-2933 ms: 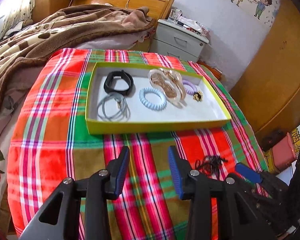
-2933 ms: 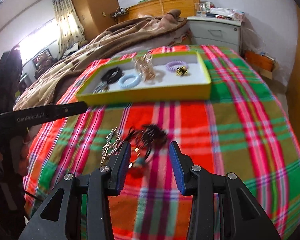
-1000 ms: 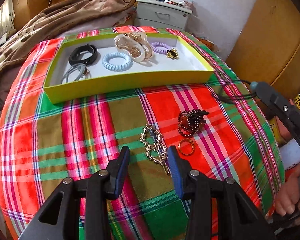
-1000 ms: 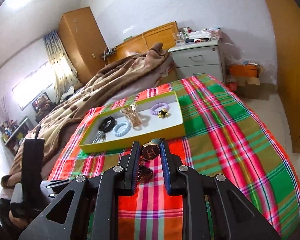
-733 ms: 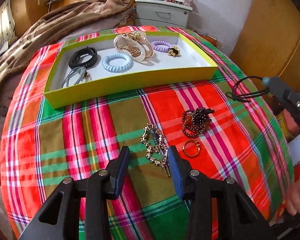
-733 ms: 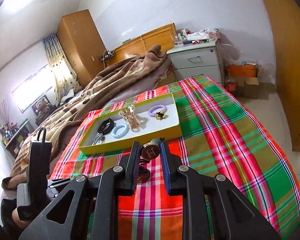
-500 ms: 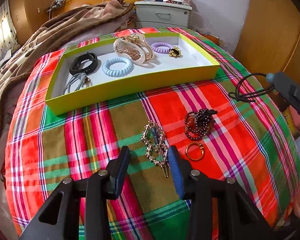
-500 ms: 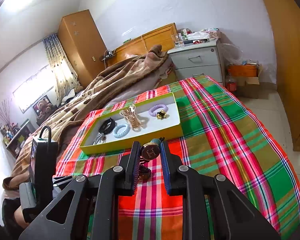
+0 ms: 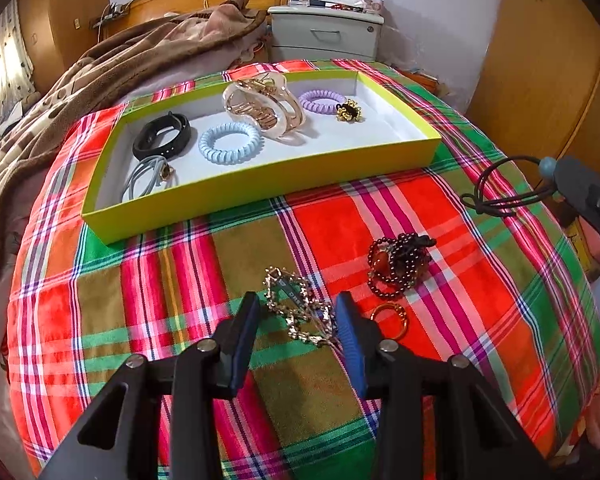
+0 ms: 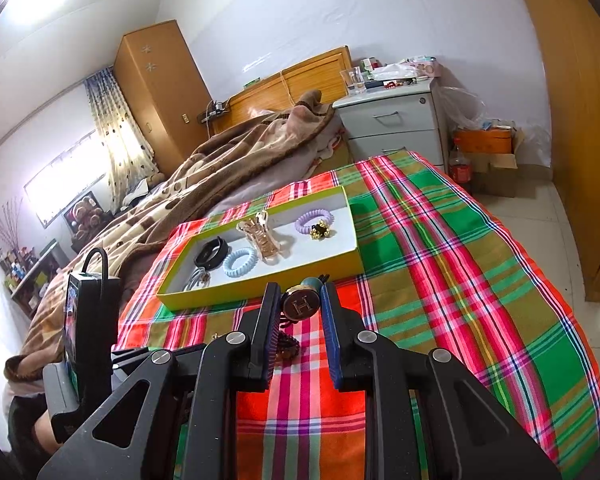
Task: Organize jewelry
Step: 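Carry the H-charm tie with the right tool while the left tool carries the rhinestone clip into the box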
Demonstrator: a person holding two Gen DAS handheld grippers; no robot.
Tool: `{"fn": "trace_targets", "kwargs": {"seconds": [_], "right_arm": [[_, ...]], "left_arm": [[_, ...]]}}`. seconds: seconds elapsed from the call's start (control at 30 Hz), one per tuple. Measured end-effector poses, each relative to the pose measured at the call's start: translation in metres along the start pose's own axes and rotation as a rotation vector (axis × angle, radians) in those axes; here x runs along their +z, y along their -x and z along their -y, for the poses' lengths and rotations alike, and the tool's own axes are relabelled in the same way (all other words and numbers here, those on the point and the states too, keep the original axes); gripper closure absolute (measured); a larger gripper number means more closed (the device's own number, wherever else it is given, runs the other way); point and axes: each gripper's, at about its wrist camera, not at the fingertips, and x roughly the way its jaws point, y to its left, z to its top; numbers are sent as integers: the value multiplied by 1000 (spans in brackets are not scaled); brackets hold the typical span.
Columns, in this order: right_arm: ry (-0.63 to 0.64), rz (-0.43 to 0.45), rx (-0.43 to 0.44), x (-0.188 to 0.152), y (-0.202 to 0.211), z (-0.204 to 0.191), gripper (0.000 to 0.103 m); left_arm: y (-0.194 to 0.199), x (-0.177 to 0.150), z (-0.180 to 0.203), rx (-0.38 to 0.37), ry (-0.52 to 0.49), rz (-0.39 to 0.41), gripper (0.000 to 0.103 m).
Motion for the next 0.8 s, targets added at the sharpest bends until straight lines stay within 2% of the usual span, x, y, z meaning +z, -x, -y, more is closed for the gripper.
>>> {"fn": "trace_targets", "kwargs": {"seconds": [0.33,0.8], "right_arm": [[5,0,-3,1,-1,-1,82],[33,-8,-7,12,-12,-12,82]], "left_arm": [[4,-1,-8,-24,22,4,66],[25,6,-31,-39,77,53,66]]}}
